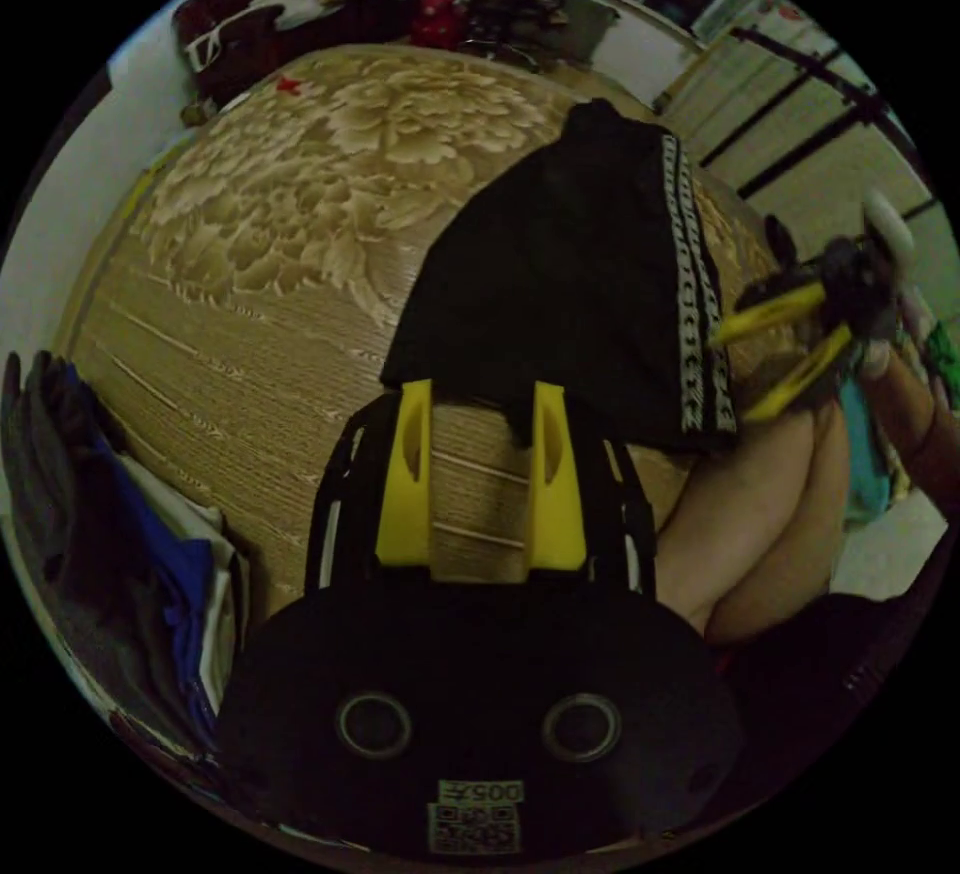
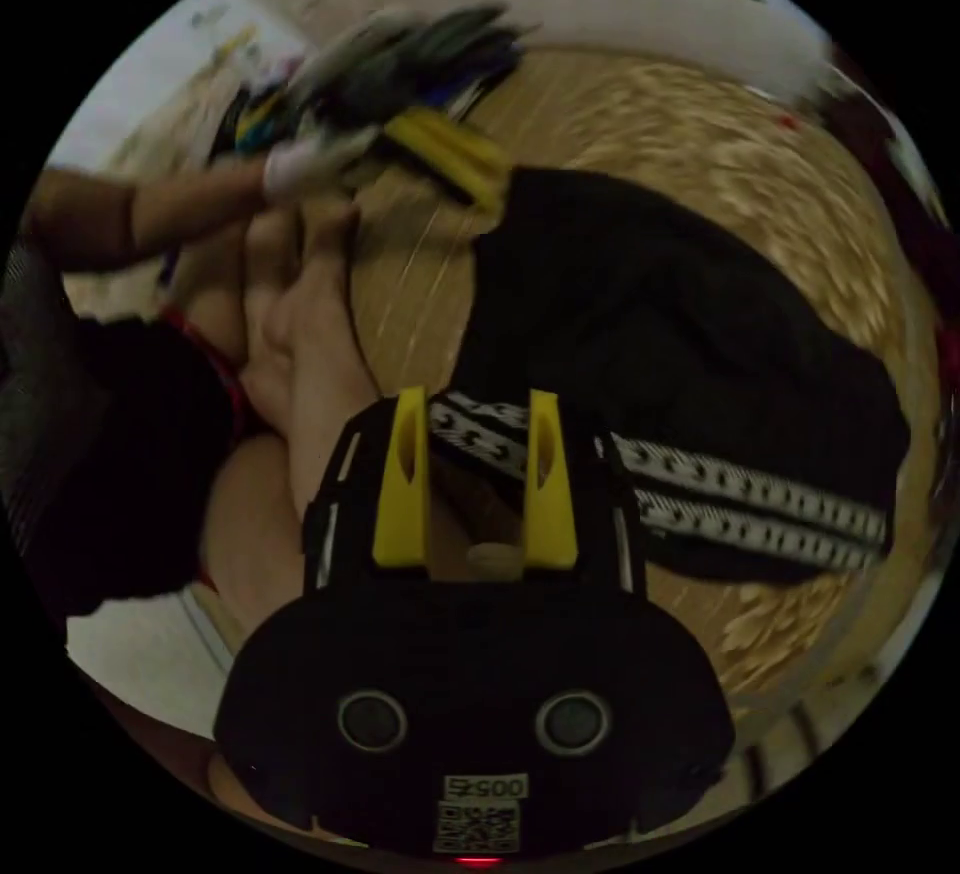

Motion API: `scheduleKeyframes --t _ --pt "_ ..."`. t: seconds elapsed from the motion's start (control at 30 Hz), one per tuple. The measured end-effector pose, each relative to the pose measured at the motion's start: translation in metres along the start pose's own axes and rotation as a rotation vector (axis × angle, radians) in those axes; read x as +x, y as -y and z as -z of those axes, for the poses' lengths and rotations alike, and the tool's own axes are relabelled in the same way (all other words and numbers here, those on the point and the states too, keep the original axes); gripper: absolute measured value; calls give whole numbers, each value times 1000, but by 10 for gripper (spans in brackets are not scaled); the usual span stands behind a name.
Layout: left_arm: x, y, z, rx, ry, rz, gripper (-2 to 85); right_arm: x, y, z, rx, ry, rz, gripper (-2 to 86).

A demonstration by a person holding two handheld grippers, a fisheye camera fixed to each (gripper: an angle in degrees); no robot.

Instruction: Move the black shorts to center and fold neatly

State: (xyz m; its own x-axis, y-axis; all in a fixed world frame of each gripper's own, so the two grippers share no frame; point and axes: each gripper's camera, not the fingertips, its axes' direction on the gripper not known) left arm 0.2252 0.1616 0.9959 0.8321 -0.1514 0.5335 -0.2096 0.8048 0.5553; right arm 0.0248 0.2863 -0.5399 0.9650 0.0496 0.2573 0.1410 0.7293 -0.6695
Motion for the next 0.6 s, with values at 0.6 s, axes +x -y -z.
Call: scheduleKeyframes --t 0.6 --pt "-93 -25 47 150 -143 212 138 -23 56 -92 60 -70 -119 60"
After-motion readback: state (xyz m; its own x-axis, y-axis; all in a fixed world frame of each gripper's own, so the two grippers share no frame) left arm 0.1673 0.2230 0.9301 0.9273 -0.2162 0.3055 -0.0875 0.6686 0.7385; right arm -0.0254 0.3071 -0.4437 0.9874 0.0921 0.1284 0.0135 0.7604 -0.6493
